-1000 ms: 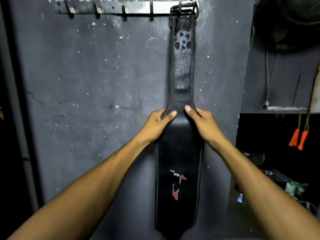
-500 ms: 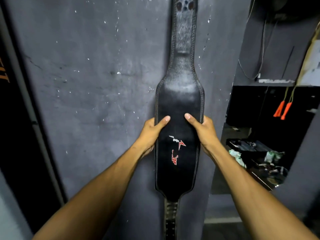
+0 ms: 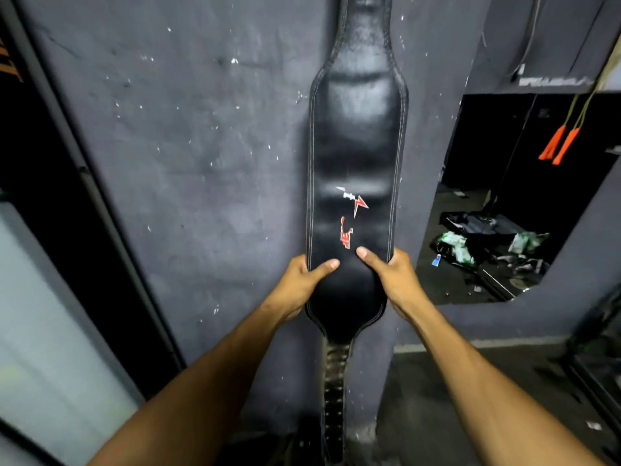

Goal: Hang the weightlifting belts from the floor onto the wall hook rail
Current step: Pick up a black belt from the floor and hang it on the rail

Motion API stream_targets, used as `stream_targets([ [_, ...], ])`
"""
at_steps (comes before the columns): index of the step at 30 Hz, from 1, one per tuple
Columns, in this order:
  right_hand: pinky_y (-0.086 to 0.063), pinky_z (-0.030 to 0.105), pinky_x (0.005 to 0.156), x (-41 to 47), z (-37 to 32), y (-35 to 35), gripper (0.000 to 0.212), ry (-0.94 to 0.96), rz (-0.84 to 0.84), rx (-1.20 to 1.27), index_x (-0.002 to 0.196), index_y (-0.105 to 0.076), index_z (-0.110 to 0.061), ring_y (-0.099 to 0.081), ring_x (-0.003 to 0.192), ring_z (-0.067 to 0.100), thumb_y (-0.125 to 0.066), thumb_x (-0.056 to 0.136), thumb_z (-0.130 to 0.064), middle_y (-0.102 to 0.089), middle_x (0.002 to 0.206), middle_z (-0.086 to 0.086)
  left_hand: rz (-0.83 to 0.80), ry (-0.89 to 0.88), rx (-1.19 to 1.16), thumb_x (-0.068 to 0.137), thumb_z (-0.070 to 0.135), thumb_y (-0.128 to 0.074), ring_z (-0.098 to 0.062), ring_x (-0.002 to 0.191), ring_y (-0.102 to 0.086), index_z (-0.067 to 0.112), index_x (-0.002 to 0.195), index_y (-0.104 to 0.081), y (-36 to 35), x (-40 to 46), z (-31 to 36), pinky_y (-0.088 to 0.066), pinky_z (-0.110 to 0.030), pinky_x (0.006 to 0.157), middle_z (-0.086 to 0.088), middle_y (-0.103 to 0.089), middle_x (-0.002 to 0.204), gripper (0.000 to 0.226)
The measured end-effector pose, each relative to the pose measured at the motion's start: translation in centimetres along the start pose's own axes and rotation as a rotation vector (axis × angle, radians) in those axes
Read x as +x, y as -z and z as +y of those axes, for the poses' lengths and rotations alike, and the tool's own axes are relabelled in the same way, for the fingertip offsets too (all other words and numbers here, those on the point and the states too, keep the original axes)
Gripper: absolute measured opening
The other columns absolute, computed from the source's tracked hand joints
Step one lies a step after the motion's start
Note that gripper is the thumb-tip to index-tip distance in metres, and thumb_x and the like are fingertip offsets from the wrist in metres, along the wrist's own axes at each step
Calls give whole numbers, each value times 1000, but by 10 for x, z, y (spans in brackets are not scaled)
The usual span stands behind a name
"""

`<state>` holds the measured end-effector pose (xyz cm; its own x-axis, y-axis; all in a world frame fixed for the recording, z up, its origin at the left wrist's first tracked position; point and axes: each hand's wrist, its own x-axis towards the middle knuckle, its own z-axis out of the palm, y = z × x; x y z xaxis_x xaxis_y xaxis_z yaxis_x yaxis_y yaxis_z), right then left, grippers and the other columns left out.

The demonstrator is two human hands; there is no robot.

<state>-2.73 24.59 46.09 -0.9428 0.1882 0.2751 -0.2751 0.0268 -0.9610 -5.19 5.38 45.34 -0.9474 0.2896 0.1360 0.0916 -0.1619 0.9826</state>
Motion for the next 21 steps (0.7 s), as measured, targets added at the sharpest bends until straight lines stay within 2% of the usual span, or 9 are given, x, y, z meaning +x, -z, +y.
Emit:
stream_targets([
  [3, -56, 38, 103, -21, 12, 6, 41, -56, -94, 93, 132, -68, -12, -72, 119, 24, -77, 93, -22, -76, 126, 5, -44, 24, -4, 97, 8, -68, -18, 104, -76, 15, 112, -73, -2, -20, 1, -59, -25, 86, -2, -80, 109, 18],
  [6, -54, 42, 106, -54, 40, 18, 57, -196, -220, 56, 136, -65, -15, -70, 123, 25, -84, 86, -32, -73, 132, 8, -140, 119, 172, 92, 10, -74, -12, 103, -75, 24, 115, -72, 1, -48, -31, -59, -22, 84, 7, -80, 106, 26],
  [9, -59, 37, 99, -72, 53, 26, 37, -201, -174, -53, 121, -73, -16, -75, 112, 20, -83, 85, -19, -79, 119, 5, -123, 218, 199, 92, 10, -74, -25, 110, -74, 21, 117, -71, 3, -68, -64, -61, -42, 95, -7, -78, 115, 27],
  [11, -61, 34, 94, -75, 51, 27, 26, -165, -143, -90, 113, -76, -16, -77, 106, 19, -82, 87, -15, -81, 108, -1, -71, 227, 184, 93, 12, -73, -27, 111, -74, 15, 118, -72, 0, -73, -73, -58, -49, 100, -12, -77, 116, 25],
  [14, -61, 27, 92, -75, 53, 34, 27, -173, -161, -75, 114, -76, -15, -77, 103, 14, -81, 88, -13, -81, 107, -4, 6, 245, 175, 93, 16, -74, -18, 97, -76, 16, 109, -73, -10, -76, -78, -60, -36, 91, -1, -80, 101, 16],
  [16, -58, 28, 90, -78, 73, 42, 28, -234, -201, -96, 113, -72, -2, -74, 95, 14, -81, 88, -12, -76, 101, 2, 43, 263, 178, 92, 12, -75, -16, 84, -72, 13, 94, -70, -19, -78, -88, -56, -29, 84, 1, -74, 81, 6],
  [17, -55, 31, 85, -83, 86, 46, 27, -277, -218, -144, 106, -68, 3, -69, 87, 14, -82, 87, -10, -70, 92, 7, 50, 281, 191, 93, 7, -73, -13, 84, -72, 11, 93, -69, -23, -80, -94, -56, -26, 84, 1, -74, 81, 6],
  [19, -53, 31, 84, -97, 121, 54, 26, -354, -238, -243, 102, -65, -3, -67, 77, 6, -83, 84, -2, -67, 90, 8, 69, 313, 241, 92, 1, -73, -16, 96, -72, 7, 104, -69, -30, -88, -117, -58, -31, 91, -9, -78, 100, 14],
  [21, -58, 37, 92, -112, 161, 61, 29, -428, -235, -315, 102, -69, -17, -73, 88, 10, -85, 82, -1, -74, 98, 8, 171, 332, 256, 90, 3, -74, -20, 98, -67, 4, 111, -66, -38, -103, -141, -53, -39, 96, -19, -73, 110, 22],
])
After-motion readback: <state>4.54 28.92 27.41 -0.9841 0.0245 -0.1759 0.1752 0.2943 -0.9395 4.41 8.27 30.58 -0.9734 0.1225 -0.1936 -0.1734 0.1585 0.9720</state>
